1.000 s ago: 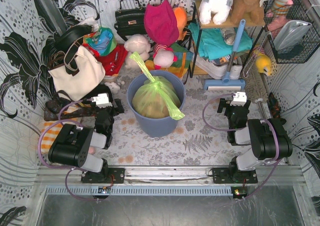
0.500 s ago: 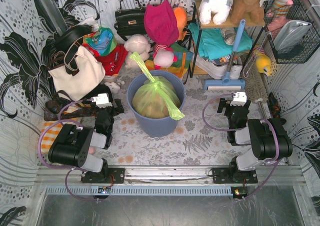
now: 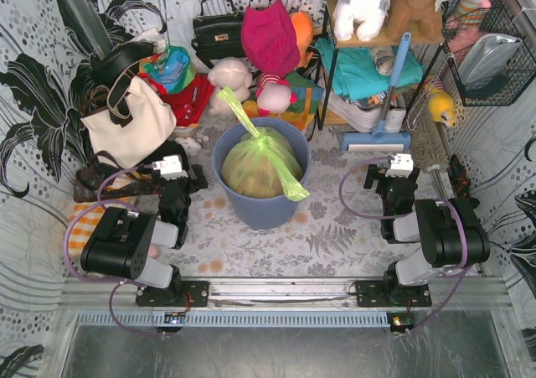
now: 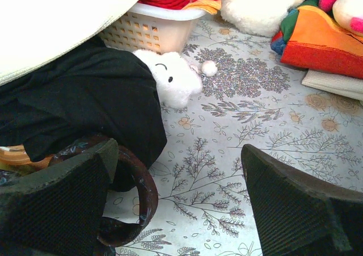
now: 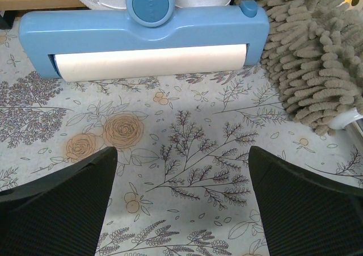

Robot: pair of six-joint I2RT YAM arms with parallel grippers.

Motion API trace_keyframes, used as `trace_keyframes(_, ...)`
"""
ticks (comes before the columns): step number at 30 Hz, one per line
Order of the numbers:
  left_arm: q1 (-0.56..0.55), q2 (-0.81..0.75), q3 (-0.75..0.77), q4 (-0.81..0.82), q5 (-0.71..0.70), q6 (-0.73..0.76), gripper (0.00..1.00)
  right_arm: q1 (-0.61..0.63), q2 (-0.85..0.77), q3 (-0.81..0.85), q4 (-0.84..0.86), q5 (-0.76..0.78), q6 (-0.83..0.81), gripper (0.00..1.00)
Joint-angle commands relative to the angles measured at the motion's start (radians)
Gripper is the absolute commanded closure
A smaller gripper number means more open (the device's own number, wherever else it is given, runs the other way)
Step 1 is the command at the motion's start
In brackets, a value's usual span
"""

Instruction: Tie the trash bag

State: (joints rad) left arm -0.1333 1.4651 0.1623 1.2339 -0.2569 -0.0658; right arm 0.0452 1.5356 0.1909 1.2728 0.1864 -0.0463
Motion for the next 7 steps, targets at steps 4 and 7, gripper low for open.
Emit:
trace_keyframes(4, 0.009, 0.007, 0.028, 0.025, 0.009, 0.003, 0.02, -0.005, 0.004, -0.002, 0.043, -0.001, -0.001, 0.03)
trace_keyframes(7, 0.009, 0.002, 0.015, 0.043, 0.001, 0.003, 0.02, -0.005, 0.004, -0.002, 0.043, -0.001, -0.001, 0.03)
